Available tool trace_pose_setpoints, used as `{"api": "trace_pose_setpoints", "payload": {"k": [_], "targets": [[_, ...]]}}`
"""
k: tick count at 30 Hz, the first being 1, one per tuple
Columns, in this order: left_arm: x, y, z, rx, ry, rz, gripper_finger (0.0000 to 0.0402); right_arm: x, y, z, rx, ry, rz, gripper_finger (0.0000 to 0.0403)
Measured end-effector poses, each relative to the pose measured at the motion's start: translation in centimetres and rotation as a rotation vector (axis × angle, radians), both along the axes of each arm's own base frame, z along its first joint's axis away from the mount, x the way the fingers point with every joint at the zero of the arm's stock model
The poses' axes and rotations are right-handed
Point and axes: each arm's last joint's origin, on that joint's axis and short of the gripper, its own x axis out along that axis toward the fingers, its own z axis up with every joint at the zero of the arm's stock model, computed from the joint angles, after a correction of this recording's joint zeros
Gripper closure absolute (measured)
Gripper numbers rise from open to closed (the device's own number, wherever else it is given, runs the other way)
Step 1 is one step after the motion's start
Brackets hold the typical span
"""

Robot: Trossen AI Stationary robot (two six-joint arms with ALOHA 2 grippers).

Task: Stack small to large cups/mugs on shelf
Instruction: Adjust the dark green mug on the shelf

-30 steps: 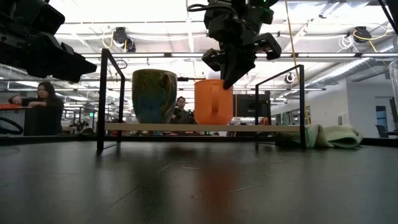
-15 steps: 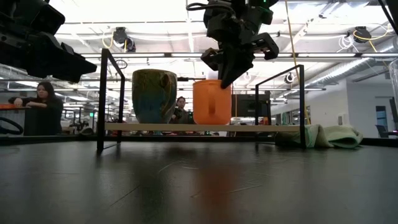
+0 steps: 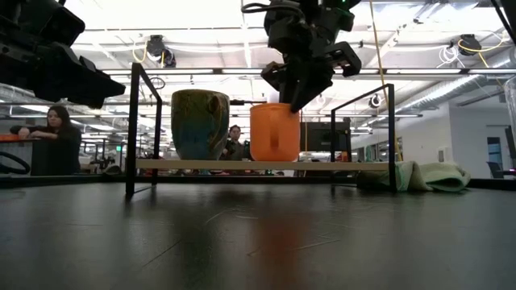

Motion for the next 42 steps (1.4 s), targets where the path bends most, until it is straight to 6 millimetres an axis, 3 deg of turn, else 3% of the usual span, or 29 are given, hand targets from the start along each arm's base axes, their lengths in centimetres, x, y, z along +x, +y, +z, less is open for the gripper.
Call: {"api": "trace_pose_setpoints", "payload": {"k": [9, 17, 21, 25, 27, 30, 37, 42], "targets": [[0.0, 0.0, 0.0, -0.005, 0.001, 0.001, 0.0392, -1.7, 0.4, 3.4, -0.008, -0.084, -0.029, 0.0288], [0.0, 0.0, 0.0, -0.006, 0.001, -0.002, 0.0392, -4.9, 1.7, 7.8, 0.019, -0.178, -0.089, 0.029], [0.0, 0.0, 0.0, -0.019, 0.002, -0.005, 0.0392, -6.4, 3.1, 9.6, 0.032, -0.223, -0.077, 0.0315], [0.0, 0.0, 0.0, -0.033, 0.003, -0.006, 0.0392, -7.7, 4.9, 9.8, 0.033, -0.268, -0.019, 0.0367], [0.0, -0.1, 0.0, -0.035, 0.004, -0.015, 0.0392, -8.2, 5.8, 9.6, 0.034, -0.31, 0.014, 0.0392], [0.0, -0.1, 0.0, -0.038, 0.001, -0.02, 0.0392, -8.0, 7.0, 8.6, 0.07, -0.415, 0.012, 0.0395], [0.1, -0.1, 0.3, -0.054, -0.026, -0.02, 0.0392, -6.0, 8.7, 3.6, 0.196, -0.62, -0.123, 0.0402], [0.1, -0.1, 0.3, -0.06, -0.029, -0.027, 0.0392, -4.2, 9.2, 0.6, 0.177, -0.607, -0.24, 0.0402]]}}
